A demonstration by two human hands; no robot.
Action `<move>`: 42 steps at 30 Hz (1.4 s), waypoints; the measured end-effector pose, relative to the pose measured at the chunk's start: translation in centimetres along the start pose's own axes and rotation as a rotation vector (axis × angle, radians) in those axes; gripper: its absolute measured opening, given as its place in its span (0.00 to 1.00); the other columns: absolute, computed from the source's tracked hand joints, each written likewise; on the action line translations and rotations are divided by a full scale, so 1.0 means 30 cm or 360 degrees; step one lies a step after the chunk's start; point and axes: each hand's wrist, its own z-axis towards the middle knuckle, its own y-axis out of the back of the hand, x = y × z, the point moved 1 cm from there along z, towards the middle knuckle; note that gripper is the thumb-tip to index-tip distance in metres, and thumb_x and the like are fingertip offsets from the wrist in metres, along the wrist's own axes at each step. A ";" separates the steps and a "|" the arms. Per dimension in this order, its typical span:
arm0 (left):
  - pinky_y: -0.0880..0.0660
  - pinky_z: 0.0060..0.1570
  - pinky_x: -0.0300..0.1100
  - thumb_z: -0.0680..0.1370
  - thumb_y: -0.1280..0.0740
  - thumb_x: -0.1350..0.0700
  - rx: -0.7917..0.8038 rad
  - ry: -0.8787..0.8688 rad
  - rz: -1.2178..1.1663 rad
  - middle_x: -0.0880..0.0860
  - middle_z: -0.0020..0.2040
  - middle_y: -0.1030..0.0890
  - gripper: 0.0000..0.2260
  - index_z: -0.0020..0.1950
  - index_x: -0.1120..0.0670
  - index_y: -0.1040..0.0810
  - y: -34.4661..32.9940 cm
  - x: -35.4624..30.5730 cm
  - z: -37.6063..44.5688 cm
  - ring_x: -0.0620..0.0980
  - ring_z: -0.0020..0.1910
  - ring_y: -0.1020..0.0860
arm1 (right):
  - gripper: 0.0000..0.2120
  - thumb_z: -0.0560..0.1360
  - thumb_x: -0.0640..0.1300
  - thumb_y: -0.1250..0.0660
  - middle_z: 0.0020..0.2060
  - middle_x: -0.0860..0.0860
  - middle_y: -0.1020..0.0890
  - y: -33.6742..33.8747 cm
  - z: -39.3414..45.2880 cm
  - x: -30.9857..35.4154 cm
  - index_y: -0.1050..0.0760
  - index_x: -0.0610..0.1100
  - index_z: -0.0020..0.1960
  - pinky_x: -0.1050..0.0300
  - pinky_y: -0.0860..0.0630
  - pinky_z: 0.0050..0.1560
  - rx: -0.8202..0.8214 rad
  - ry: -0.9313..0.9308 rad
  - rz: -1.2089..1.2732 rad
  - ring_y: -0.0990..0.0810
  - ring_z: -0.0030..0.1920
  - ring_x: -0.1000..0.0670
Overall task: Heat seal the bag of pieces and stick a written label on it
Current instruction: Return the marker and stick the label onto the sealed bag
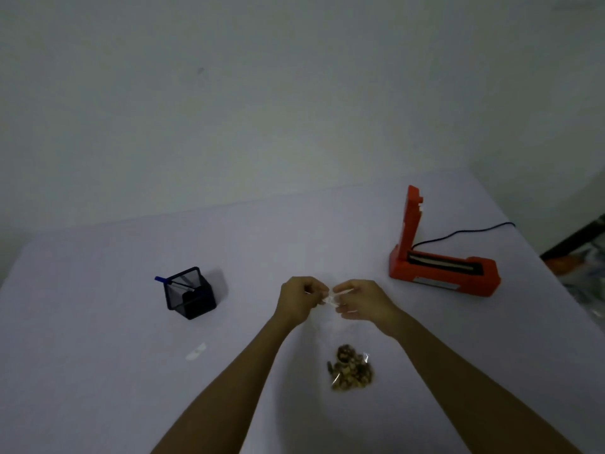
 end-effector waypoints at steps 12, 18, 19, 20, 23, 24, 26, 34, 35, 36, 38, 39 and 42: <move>0.20 0.43 0.46 0.73 0.28 0.61 -0.0026 0.0447 -0.0020 0.52 0.35 0.18 0.06 0.37 0.53 0.17 -0.161 0.102 0.096 0.48 0.33 0.21 | 0.09 0.67 0.38 0.26 0.38 0.47 0.18 0.101 0.166 -0.130 0.22 0.46 0.44 0.49 0.20 0.44 -0.0124 -0.0042 -0.0403 0.20 0.38 0.48; 0.30 0.36 0.28 0.72 0.27 0.55 -0.0009 0.0467 0.0210 0.48 0.39 0.17 0.04 0.42 0.55 0.15 -0.171 0.156 0.137 0.38 0.35 0.25 | 0.10 0.67 0.38 0.27 0.38 0.47 0.19 0.089 0.244 -0.141 0.28 0.46 0.43 0.63 0.32 0.32 -0.0141 0.0061 -0.0707 0.24 0.35 0.53; 0.31 0.35 0.27 0.72 0.27 0.54 0.0000 0.0479 0.0234 0.48 0.38 0.18 0.05 0.42 0.55 0.16 -0.172 0.163 0.141 0.38 0.35 0.25 | 0.10 0.67 0.38 0.27 0.37 0.48 0.20 0.087 0.255 -0.142 0.28 0.46 0.43 0.63 0.32 0.32 -0.0133 0.0068 -0.0740 0.24 0.35 0.52; 0.32 0.35 0.27 0.72 0.27 0.54 0.0012 0.0491 0.0258 0.47 0.38 0.18 0.05 0.42 0.55 0.16 -0.176 0.170 0.145 0.38 0.35 0.25 | 0.10 0.67 0.38 0.28 0.36 0.48 0.20 0.085 0.264 -0.144 0.28 0.46 0.43 0.62 0.31 0.33 -0.0118 0.0067 -0.0776 0.24 0.35 0.51; 0.33 0.34 0.28 0.73 0.28 0.53 0.0030 0.0518 0.0342 0.51 0.42 0.16 0.06 0.43 0.55 0.16 -0.190 0.185 0.152 0.41 0.37 0.25 | 0.11 0.67 0.38 0.27 0.35 0.49 0.19 0.079 0.279 -0.154 0.29 0.47 0.42 0.57 0.27 0.38 -0.0069 0.0059 -0.0857 0.21 0.38 0.49; 0.32 0.35 0.29 0.73 0.28 0.53 0.0030 0.0531 0.0355 0.52 0.43 0.16 0.07 0.44 0.56 0.17 -0.194 0.191 0.157 0.42 0.38 0.24 | 0.11 0.67 0.38 0.28 0.36 0.48 0.19 0.080 0.284 -0.157 0.29 0.47 0.42 0.56 0.26 0.40 -0.0061 0.0060 -0.0874 0.20 0.39 0.48; 0.31 0.39 0.32 0.73 0.28 0.53 0.0041 0.0536 0.0386 0.52 0.44 0.16 0.07 0.45 0.57 0.17 -0.199 0.195 0.162 0.43 0.40 0.24 | 0.11 0.67 0.38 0.27 0.39 0.46 0.17 0.082 0.293 -0.158 0.29 0.47 0.41 0.55 0.25 0.41 -0.0055 0.0062 -0.0904 0.19 0.41 0.46; 0.29 0.43 0.37 0.73 0.28 0.53 0.0064 0.0526 0.0487 0.55 0.44 0.16 0.09 0.45 0.59 0.17 -0.199 0.195 0.174 0.46 0.41 0.23 | 0.12 0.65 0.38 0.27 0.40 0.46 0.18 0.077 0.307 -0.159 0.30 0.47 0.39 0.53 0.24 0.43 -0.0068 0.0086 -0.0989 0.19 0.42 0.45; 0.29 0.42 0.37 0.73 0.28 0.53 0.0067 0.0517 0.0494 0.55 0.44 0.16 0.09 0.45 0.59 0.17 -0.198 0.196 0.174 0.46 0.42 0.23 | 0.12 0.65 0.38 0.27 0.39 0.46 0.18 0.075 0.307 -0.160 0.30 0.47 0.39 0.53 0.24 0.43 -0.0078 0.0093 -0.1001 0.19 0.42 0.45; 0.30 0.42 0.37 0.73 0.28 0.54 0.0067 0.0512 0.0498 0.54 0.44 0.16 0.08 0.44 0.59 0.17 -0.198 0.195 0.173 0.46 0.42 0.23 | 0.12 0.65 0.38 0.27 0.38 0.47 0.19 0.073 0.306 -0.161 0.30 0.47 0.39 0.54 0.25 0.42 -0.0086 0.0103 -0.1017 0.20 0.41 0.45; 0.30 0.41 0.36 0.73 0.28 0.54 0.0060 0.0502 0.0506 0.54 0.44 0.16 0.08 0.44 0.58 0.17 -0.199 0.195 0.172 0.45 0.41 0.23 | 0.11 0.65 0.38 0.28 0.35 0.49 0.20 0.067 0.304 -0.164 0.30 0.46 0.39 0.56 0.28 0.38 -0.0091 0.0122 -0.1045 0.22 0.39 0.46; 0.30 0.41 0.36 0.73 0.28 0.54 0.0055 0.0493 0.0513 0.54 0.44 0.16 0.08 0.44 0.58 0.17 -0.199 0.196 0.171 0.45 0.40 0.24 | 0.11 0.65 0.38 0.29 0.34 0.49 0.21 0.064 0.302 -0.167 0.30 0.46 0.39 0.57 0.29 0.35 -0.0090 0.0136 -0.1055 0.23 0.37 0.47; 0.30 0.40 0.36 0.73 0.28 0.55 0.0033 0.0480 0.0522 0.53 0.43 0.16 0.07 0.43 0.58 0.18 -0.202 0.196 0.165 0.44 0.39 0.24 | 0.11 0.66 0.38 0.29 0.33 0.49 0.23 0.059 0.298 -0.176 0.31 0.45 0.39 0.57 0.31 0.34 -0.0103 0.0176 -0.1083 0.25 0.35 0.48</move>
